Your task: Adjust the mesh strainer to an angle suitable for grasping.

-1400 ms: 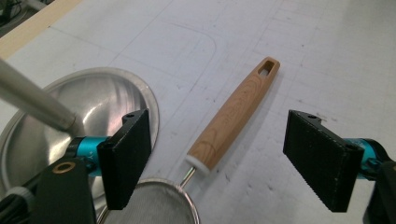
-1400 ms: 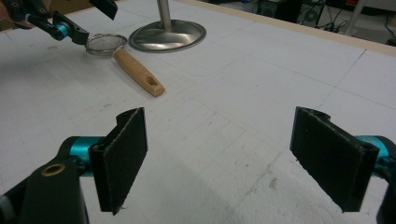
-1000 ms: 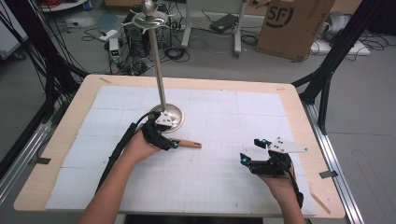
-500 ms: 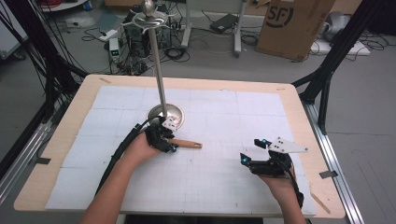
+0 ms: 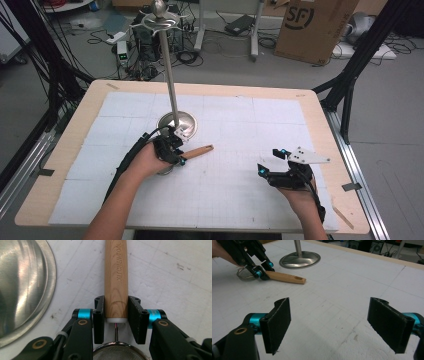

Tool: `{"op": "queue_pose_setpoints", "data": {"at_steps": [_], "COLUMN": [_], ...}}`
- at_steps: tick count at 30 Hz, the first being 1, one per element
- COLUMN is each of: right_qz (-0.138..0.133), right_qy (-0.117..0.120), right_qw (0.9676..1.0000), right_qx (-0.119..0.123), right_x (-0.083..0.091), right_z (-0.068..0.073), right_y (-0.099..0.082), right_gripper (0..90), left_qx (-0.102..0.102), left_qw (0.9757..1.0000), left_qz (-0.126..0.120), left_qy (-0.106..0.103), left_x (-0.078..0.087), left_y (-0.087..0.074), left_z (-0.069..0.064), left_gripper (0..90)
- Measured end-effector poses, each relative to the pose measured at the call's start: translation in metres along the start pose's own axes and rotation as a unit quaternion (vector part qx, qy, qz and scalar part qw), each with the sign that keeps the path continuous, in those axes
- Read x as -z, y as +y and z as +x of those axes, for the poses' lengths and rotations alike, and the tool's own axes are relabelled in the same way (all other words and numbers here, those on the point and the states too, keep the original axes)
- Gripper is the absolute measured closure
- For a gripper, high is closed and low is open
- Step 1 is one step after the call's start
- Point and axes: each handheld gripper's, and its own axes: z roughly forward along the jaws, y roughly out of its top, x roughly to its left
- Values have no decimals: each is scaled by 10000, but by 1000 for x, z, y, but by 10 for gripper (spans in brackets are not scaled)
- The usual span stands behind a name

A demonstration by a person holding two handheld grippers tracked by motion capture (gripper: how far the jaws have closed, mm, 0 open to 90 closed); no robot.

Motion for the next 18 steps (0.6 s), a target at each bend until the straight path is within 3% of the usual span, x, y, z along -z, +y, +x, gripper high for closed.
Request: {"op": "queue_pose_setpoints", "data": {"at_steps": [6,9,11,18], "right_qz": [-2,-2,15,26], "right_qy": [19,18,15,44], "right_qw": [10000,10000,10000,10000], "right_qx": [6,8,1,22], "right_x": [-1,-1,-1,-3], "right_z": [1,1,2,3], "right_y": [0,0,0,0], "right_gripper": [182,182,182,182], "left_qx": [-71,-28,-2,32], "left_qw": [10000,9999,10000,9999], "left_qz": [26,-7,10,88], "left_qy": [54,151,99,66], "left_x": [0,-2,-2,-3], "left_y": [0,0,0,2], "left_z": [-1,0,3,4], "left_gripper": [676,598,555,551]}}
